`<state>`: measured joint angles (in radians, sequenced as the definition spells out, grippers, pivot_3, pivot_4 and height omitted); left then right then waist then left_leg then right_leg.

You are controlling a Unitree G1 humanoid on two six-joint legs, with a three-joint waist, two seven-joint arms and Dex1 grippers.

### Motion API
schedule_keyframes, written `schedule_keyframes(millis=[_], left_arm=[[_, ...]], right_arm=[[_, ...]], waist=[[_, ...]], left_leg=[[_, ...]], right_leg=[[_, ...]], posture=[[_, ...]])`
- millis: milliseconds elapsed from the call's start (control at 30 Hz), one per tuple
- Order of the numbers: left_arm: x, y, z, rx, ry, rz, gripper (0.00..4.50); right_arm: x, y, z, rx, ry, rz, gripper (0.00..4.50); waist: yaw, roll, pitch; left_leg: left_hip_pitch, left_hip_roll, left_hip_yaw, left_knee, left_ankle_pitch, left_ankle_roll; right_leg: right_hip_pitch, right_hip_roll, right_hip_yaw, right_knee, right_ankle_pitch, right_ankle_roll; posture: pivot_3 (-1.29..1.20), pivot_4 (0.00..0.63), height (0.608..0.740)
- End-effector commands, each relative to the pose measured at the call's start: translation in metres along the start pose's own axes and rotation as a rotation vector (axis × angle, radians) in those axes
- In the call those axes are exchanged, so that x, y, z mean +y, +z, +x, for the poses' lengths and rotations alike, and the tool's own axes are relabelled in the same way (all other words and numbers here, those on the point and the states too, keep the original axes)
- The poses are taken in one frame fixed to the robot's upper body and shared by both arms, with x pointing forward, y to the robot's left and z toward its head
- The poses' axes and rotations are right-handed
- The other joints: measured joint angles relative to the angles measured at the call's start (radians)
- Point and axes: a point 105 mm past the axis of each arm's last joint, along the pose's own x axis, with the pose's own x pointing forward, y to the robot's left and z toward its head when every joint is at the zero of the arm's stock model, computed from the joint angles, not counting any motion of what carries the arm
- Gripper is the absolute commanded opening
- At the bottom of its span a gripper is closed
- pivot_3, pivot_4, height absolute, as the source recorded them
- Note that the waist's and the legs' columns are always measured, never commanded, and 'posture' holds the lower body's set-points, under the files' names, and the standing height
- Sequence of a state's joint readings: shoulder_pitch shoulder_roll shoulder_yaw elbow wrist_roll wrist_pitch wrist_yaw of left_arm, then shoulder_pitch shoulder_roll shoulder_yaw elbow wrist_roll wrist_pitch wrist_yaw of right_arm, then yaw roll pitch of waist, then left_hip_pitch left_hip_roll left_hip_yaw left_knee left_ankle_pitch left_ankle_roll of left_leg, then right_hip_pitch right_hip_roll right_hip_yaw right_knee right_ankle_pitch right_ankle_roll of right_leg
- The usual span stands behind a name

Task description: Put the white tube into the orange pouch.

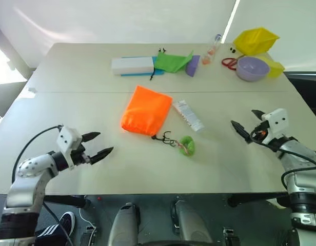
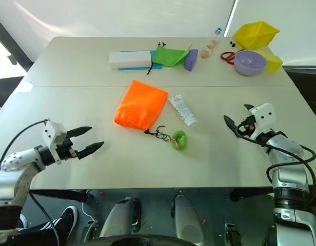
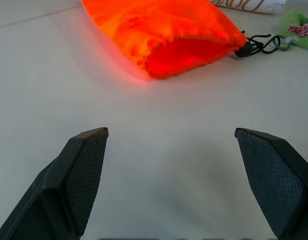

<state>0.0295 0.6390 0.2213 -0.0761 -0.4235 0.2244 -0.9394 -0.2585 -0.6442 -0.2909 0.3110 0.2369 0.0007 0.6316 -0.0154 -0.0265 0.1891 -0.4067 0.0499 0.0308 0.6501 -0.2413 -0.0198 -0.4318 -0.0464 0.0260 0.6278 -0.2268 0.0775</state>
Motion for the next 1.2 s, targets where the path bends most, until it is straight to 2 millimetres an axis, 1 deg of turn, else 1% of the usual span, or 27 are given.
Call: schedule_keyframes(millis=[33,133,367,633,700,767,833,900,967,1100,1200], left_arm=[[0.002,0.017,-0.004,-0.055,0.028,0.055,4.33],[0.006,0.02,0.0,-0.049,0.061,0.096,4.33],[0.009,0.035,0.01,-0.129,0.038,0.128,4.33],[0.012,0.036,0.028,-0.13,0.016,0.178,4.33],[0.013,0.037,0.033,-0.132,0.015,0.188,4.33],[0.013,0.038,0.038,-0.134,0.002,0.213,4.33],[0.013,0.04,0.044,-0.142,-0.011,0.228,4.33],[0.016,0.04,0.054,-0.126,0.003,0.265,4.33],[0.013,0.042,0.062,-0.138,-0.006,0.296,4.33],[0.011,0.042,0.074,-0.13,0.015,0.341,4.33],[0.008,0.043,0.081,-0.13,0.029,0.384,4.33]], right_arm=[[-0.007,0.011,0.0,-0.046,-0.011,-0.03,4.43],[0.0,0.009,0.003,-0.044,0.021,-0.034,4.43],[0.01,0.013,0.006,-0.065,0.054,-0.028,4.43],[0.016,0.016,0.002,-0.077,0.077,-0.036,4.43],[0.02,0.019,0.0,-0.09,0.096,-0.022,4.43],[0.037,0.025,-0.005,-0.116,0.203,0.033,4.43],[0.061,0.036,-0.013,-0.153,0.336,0.067,4.43],[0.087,0.044,-0.022,-0.165,0.47,0.056,4.43],[0.105,0.047,-0.029,-0.159,0.555,0.061,4.43],[0.12,0.048,-0.034,-0.158,0.614,0.019,4.43],[0.123,0.049,-0.031,-0.166,0.599,-0.005,4.43]], waist=[[0.002,0.0,0.0],[0.001,0.0,0.0],[0.0,0.0,0.0],[0.0,0.0,0.0],[0.0,0.0,0.0],[0.002,0.0,0.0],[0.003,0.0,0.0],[0.004,0.0,0.0],[0.004,0.0,0.0],[0.0,0.0,0.0],[0.003,0.0,0.0]], left_leg=[[0.0,0.0,0.0,0.0,0.0,0.0],[0.0,0.0,0.0,0.0,0.0,0.0],[0.001,0.0,0.0,0.001,0.0,0.0],[0.001,0.0,0.0,0.0,0.0,0.0],[0.001,0.0,0.0,0.001,0.0,0.0],[0.001,0.0,0.0,0.001,0.0,0.0],[0.001,0.0,0.0,0.0,0.0,0.0],[0.0,0.0,0.0,0.0,0.0,0.0],[0.0,0.0,-0.001,0.0,0.0,0.0],[0.001,0.0,0.0,0.002,0.0,0.0],[0.001,0.0,0.0,0.002,0.0,0.0]], right_leg=[[0.0,0.0,0.0,0.0,0.0,0.0],[0.0,0.0,0.0,0.001,0.0,0.0],[0.0,0.001,0.0,0.001,0.0,0.0],[0.0,0.001,0.0,0.001,0.0,0.0],[0.0,0.001,0.0,0.001,0.0,0.0],[0.0,0.001,0.0,0.001,0.0,0.0],[0.0,0.001,0.0,0.001,0.0,0.0],[0.0,0.001,0.0,0.001,0.0,0.001],[0.0,0.001,0.0,0.001,0.0,0.001],[0.001,0.0,0.0,0.001,0.0,0.001],[0.001,0.001,0.0,0.001,0.0,0.001]], posture=[[0.0,0.15,0.74],[0.0,0.15,0.74],[0.0,0.15,0.74],[0.0,0.15,0.74],[0.0,0.15,0.74],[0.0,0.15,0.74],[0.0,0.15,0.74],[0.0,0.15,0.74],[0.0,0.15,0.74],[0.0,0.15,0.74],[0.0,0.15,0.74]])
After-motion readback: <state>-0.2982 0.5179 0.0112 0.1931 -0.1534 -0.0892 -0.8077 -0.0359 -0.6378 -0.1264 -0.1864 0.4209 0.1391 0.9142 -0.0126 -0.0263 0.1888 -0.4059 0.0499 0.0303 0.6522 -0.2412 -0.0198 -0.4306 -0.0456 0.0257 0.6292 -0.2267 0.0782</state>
